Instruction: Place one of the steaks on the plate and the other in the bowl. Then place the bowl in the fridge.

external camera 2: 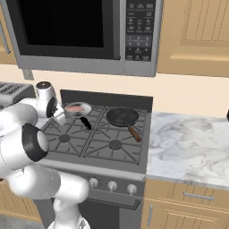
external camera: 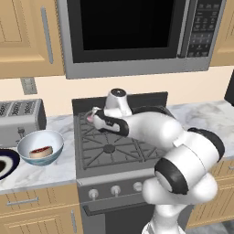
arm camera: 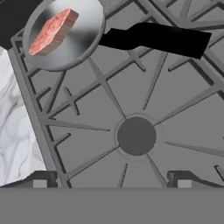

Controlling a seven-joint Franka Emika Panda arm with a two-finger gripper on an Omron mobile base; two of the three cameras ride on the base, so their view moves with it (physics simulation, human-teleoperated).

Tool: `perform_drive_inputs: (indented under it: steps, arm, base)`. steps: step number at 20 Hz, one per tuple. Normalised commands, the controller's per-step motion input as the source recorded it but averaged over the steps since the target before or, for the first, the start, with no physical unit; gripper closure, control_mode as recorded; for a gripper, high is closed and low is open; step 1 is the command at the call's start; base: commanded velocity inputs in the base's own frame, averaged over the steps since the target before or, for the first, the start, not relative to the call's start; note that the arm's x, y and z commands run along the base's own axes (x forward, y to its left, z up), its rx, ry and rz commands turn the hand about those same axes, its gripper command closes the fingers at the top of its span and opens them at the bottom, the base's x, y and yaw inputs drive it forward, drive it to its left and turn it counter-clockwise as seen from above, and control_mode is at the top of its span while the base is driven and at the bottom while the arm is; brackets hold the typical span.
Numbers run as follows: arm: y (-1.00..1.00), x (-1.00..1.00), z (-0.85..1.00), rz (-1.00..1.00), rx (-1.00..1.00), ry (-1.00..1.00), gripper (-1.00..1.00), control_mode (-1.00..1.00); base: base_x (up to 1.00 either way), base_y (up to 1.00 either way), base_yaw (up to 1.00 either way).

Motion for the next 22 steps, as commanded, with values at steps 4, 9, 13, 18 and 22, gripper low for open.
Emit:
perform_drive_inputs:
  steps: [4, 9, 13, 18, 22]
  arm:
    - [0.0, 0.79, 0.0, -0.08, -0.01, 0.02, -1.0, -1.0]
    - [0.0, 0.72, -0.01, -0.06, 0.0, 0.02, -1.0, -1.0]
    - [0.0, 0.58, 0.0, -0.04, 0.0, 0.01, -1.0, -1.0]
    - [0.0, 0.49, -0.04, -0.05, 0.0, 0.05, -1.0, -1.0]
    - [0.0, 0.46, -0.07, -0.1, 0.0, 0.02, -1.0, -1.0]
  base:
    - [0.0, 0.0, 0.0]
    - [0.0, 0.0, 0.0]
    - [0.0, 0.0, 0.0]
    - [0.0, 0.0, 0.0]
    - [0.0, 0.0, 0.0]
